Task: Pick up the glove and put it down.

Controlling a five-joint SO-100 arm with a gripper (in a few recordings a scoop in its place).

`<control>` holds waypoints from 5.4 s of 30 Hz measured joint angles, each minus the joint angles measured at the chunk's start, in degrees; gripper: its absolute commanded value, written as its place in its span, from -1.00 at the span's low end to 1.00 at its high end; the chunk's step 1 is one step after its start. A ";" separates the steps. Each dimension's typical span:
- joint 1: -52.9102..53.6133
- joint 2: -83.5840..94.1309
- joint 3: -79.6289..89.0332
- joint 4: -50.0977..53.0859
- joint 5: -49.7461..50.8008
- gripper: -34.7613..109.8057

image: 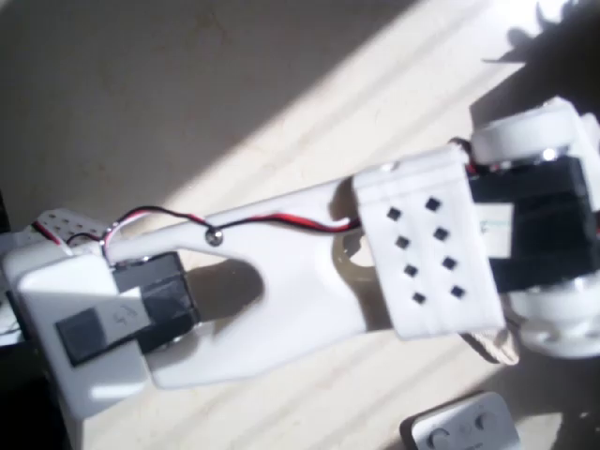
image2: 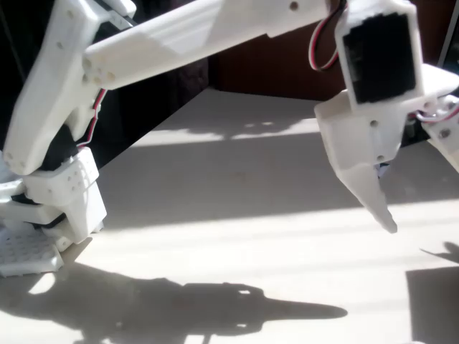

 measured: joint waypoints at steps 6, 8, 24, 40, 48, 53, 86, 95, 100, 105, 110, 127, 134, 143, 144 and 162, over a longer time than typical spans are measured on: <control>-2.55 -3.87 -0.09 0.00 0.88 -0.12; -2.55 -5.01 -0.09 0.00 0.88 -0.12; -2.55 -7.91 -0.09 -0.09 0.88 -0.12; -2.64 -9.40 -0.09 -0.35 0.88 -0.53; -2.64 -9.84 -0.09 -0.35 0.88 -0.52; -2.64 -9.84 -0.09 -0.35 0.88 -0.52; -1.32 29.00 34.80 -21.18 0.88 -0.52; -0.70 54.76 66.53 -28.56 0.88 -0.52; -0.70 65.74 78.84 -28.74 0.88 -0.52; -0.70 75.50 89.74 -28.74 0.88 -0.52; -0.70 84.81 101.43 -28.74 0.88 -0.52; -0.70 113.99 126.65 -28.74 0.88 -0.52; -0.70 123.49 134.47 -28.74 0.88 -0.52; -0.70 130.34 141.06 -28.74 0.88 -0.52; -0.70 130.96 141.68 -28.74 0.88 -0.52; -0.70 134.21 143.00 -28.74 0.88 -0.52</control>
